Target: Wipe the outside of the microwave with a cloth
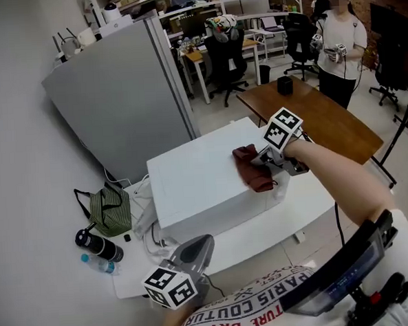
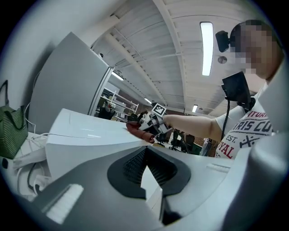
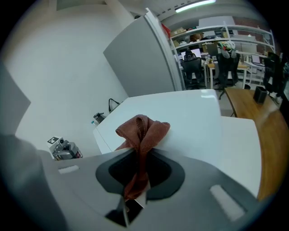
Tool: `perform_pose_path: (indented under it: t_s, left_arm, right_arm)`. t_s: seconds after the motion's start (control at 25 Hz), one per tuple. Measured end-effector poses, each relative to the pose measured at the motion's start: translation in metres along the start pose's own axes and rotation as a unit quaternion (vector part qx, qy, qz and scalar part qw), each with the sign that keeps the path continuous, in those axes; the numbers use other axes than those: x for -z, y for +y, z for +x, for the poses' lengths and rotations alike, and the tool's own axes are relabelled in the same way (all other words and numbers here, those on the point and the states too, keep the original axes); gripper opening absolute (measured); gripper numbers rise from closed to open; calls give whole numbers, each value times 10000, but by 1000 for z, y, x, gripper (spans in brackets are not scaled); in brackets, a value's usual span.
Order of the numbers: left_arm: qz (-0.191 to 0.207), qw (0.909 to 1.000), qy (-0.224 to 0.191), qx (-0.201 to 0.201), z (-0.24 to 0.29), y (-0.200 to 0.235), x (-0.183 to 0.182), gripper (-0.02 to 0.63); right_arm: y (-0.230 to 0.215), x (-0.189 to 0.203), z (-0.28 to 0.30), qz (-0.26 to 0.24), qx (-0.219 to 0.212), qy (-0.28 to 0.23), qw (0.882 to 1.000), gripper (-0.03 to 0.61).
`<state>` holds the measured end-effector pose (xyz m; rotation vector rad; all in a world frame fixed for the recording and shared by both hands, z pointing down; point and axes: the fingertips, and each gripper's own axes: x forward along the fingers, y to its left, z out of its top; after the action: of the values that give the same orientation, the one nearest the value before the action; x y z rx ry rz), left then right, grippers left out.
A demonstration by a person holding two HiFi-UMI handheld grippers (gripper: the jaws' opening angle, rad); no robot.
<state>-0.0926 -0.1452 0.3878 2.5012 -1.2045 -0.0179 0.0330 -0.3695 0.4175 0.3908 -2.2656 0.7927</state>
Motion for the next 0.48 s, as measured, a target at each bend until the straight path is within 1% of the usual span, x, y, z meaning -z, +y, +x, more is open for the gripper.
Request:
perform_pose_path:
  t_s: [0.12, 0.24, 0.36, 0.48]
  left_arm:
    - [84, 9999, 96, 113, 17, -7, 1, 6]
    - [82, 9995, 170, 243, 31, -11, 1, 6]
    - [73, 9991, 222, 352, 41, -14, 4, 6]
    - [69, 9991, 205, 377, 43, -13, 4, 6]
  right_arm:
    - [-30, 14, -28, 270, 119, -185, 9994, 46]
    - [-53, 24, -52, 548, 188, -360, 9977, 46]
    - [-61, 32, -61, 696, 162, -401, 9966, 46]
    - [-61, 32, -63, 658, 191, -339, 9971, 46]
